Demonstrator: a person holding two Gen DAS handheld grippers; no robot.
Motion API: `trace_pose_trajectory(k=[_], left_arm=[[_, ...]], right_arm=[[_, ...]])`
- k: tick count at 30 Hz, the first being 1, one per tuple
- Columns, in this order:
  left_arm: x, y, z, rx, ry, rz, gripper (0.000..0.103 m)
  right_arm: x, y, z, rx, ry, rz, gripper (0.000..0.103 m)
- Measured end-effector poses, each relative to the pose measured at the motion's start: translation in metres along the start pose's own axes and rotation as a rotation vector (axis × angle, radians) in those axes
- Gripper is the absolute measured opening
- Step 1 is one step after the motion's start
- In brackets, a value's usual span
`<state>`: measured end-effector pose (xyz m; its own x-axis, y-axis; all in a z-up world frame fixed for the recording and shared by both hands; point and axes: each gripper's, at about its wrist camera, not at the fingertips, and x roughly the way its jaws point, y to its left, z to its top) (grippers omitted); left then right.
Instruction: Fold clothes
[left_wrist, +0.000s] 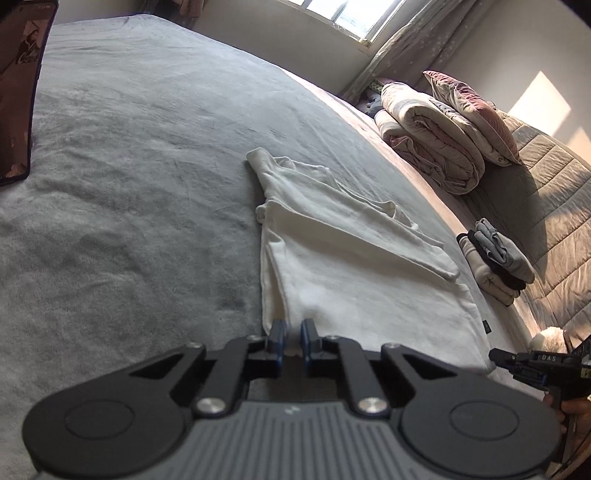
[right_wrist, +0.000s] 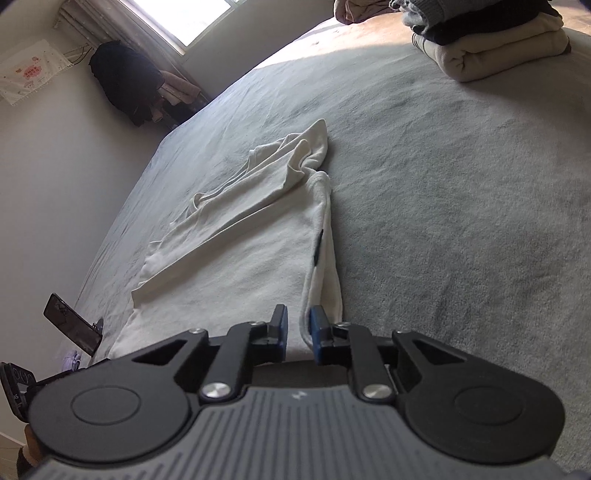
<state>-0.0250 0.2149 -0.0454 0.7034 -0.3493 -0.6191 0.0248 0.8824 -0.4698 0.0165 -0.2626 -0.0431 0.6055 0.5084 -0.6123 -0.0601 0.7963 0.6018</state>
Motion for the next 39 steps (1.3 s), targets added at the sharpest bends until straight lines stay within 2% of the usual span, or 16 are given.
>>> trace_pose_trajectory(k=[6,11,16,19,21,23,25,26,29,31,34,37,39], left_arm=[[-0.021,-0.001,0.0,0.049,-0.033,-0.03,0.007],[-0.008,0.002,-0.008,0.091,0.059,0.023,0.007],[0.005,0.003,-0.015,0.139,0.125,0.068,0.008],[-0.002,0.002,-0.011,0.148,0.089,0.078,0.015],[-0.008,-0.002,-0.007,0.15,0.026,0.095,0.036],[-0.011,-0.011,-0.005,0.176,-0.04,0.108,0.038],[-0.007,-0.024,-0.002,0.233,-0.081,0.136,0.038],[-0.006,-0.031,-0.001,0.265,-0.101,0.144,0.038],[-0.005,-0.045,0.008,0.31,-0.143,0.156,0.041],[-0.009,-0.05,0.016,0.31,-0.171,0.159,0.043],[-0.022,-0.043,0.027,0.28,-0.176,0.165,0.055],[-0.025,-0.032,0.032,0.234,-0.181,0.172,0.056],[-0.013,-0.032,0.035,0.212,-0.185,0.161,0.052]], right_arm=[[-0.017,-0.013,0.015,0.05,-0.01,0.051,0.006],[-0.01,-0.031,0.014,0.111,0.067,0.01,0.006],[0.0,-0.03,0.008,0.061,0.101,-0.038,0.005],[-0.005,-0.021,0.009,0.012,0.069,-0.051,0.011],[-0.011,-0.013,0.011,-0.036,0.02,-0.081,0.016],[-0.012,-0.004,0.013,-0.092,-0.024,-0.094,0.016],[-0.008,0.008,0.012,-0.153,-0.062,-0.107,0.029],[-0.006,0.014,0.011,-0.184,-0.081,-0.113,0.04],[0.0,0.032,0.01,-0.275,-0.138,-0.132,0.041],[0.007,0.043,0.007,-0.332,-0.138,-0.141,0.041],[0.017,0.055,0.003,-0.391,-0.121,-0.141,0.041],[0.032,0.063,0.0,-0.409,-0.088,-0.142,0.041],[0.045,0.072,-0.002,-0.424,-0.065,-0.151,0.041]])
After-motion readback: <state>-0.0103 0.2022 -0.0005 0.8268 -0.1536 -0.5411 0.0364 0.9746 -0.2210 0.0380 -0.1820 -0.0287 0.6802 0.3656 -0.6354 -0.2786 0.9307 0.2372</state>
